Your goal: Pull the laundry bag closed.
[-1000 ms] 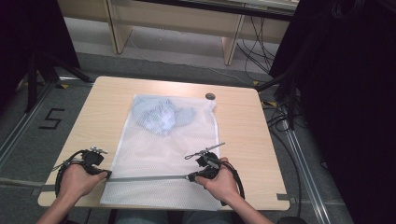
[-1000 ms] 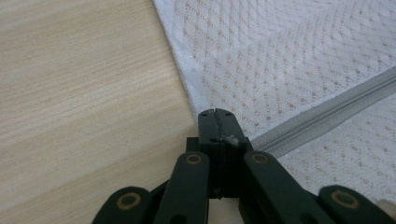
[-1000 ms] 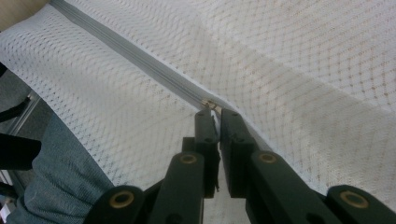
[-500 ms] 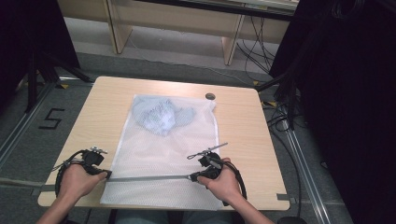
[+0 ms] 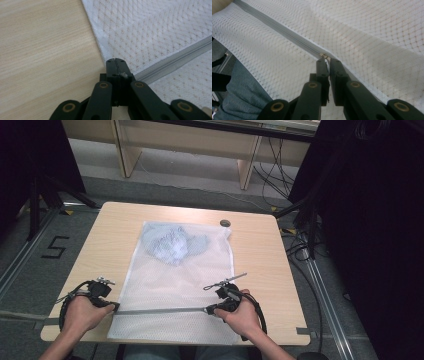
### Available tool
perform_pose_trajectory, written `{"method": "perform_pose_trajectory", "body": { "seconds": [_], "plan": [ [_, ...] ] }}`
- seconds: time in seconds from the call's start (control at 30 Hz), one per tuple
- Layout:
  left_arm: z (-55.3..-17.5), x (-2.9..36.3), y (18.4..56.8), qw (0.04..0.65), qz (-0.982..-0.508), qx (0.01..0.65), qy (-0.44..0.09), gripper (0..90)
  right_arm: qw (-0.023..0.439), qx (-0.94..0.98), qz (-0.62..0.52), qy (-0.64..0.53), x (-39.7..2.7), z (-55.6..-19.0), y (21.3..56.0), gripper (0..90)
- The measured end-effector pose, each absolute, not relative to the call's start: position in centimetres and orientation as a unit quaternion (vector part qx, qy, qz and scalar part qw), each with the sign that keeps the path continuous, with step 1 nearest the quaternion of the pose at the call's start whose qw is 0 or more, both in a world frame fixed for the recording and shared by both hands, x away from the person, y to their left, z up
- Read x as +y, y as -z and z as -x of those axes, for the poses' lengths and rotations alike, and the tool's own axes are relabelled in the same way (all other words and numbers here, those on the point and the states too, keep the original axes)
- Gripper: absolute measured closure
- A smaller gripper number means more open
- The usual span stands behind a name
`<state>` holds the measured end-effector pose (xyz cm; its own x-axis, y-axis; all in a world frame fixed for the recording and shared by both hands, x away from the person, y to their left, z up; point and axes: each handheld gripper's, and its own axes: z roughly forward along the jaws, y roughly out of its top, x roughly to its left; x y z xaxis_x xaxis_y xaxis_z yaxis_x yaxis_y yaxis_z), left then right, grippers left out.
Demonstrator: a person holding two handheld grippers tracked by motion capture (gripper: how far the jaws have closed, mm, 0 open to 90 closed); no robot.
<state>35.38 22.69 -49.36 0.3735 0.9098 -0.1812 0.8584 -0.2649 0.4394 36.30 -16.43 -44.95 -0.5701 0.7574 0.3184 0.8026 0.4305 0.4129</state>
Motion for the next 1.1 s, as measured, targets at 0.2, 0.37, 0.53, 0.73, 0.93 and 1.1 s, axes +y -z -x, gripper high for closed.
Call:
{"method": "perform_pose_trajectory", "body": {
  "seconds": [0.2, 0.37, 0.53, 0.73, 0.93, 1.1],
  "plan": [
    [-35.4, 22.7, 49.2, 0.230, -0.797, 0.556, -0.050, 89.9, 0.039, -0.845, 0.460, 0.271, -16.7, -36.3, 45.0, 86.9],
    [-35.4, 22.7, 49.2, 0.230, -0.797, 0.557, -0.050, 89.9, 0.044, -0.842, 0.467, 0.266, -16.9, -36.2, 45.0, 86.8],
    [-35.4, 22.7, 49.2, 0.231, -0.797, 0.557, -0.050, 89.9, 0.043, -0.841, 0.470, 0.263, -17.1, -36.3, 45.0, 86.8],
    [-35.4, 22.6, 49.3, 0.236, -0.793, 0.559, -0.052, 89.9, 0.041, -0.843, 0.466, 0.266, -17.6, -36.3, 45.1, 86.8],
    [-35.4, 22.7, 49.2, 0.229, -0.797, 0.557, -0.051, 89.9, 0.047, -0.839, 0.473, 0.263, -17.9, -36.3, 45.1, 86.8],
    [-35.4, 22.7, 49.2, 0.229, -0.797, 0.556, -0.051, 89.9, 0.044, -0.838, 0.476, 0.265, -18.1, -36.2, 45.1, 86.8]
  ]
}}
